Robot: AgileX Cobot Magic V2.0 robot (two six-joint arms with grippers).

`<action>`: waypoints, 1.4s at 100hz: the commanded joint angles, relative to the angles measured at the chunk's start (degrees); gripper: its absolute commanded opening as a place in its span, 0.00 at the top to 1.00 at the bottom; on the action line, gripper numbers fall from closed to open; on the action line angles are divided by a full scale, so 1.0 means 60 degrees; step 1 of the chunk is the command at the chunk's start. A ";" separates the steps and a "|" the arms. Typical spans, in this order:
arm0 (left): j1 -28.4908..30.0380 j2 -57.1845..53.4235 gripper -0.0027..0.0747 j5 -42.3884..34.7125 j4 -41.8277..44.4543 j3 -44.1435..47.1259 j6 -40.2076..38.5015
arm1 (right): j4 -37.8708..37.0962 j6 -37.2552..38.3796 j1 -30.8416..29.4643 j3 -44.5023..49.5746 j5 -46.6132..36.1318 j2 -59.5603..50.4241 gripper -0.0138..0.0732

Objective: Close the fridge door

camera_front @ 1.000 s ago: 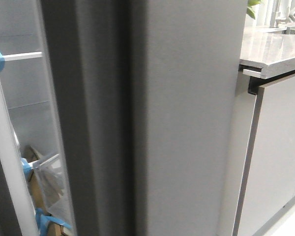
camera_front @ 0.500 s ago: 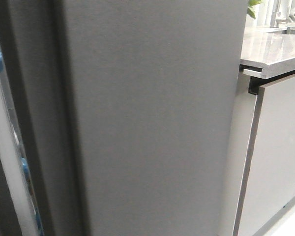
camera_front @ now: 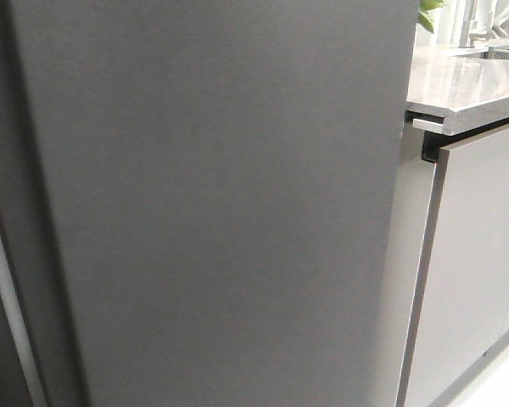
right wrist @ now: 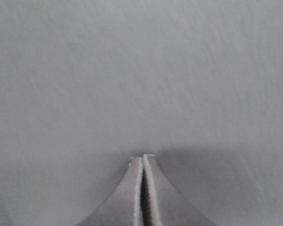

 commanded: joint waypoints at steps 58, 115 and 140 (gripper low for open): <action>-0.0044 0.0181 0.99 -0.0734 -0.0015 0.0267 -0.0033 | -0.0085 -0.1140 -0.0785 -0.0945 -0.0929 0.0814 0.93; -0.0044 0.0181 0.99 -0.0734 -0.0015 0.0267 -0.0033 | -0.0085 -0.1384 -0.3185 0.3682 -0.0983 -0.4498 0.93; -0.0044 0.0181 0.99 -0.0734 -0.0015 0.0267 -0.0033 | -0.0085 -0.1384 -0.4774 0.5687 -0.0747 -0.6839 0.93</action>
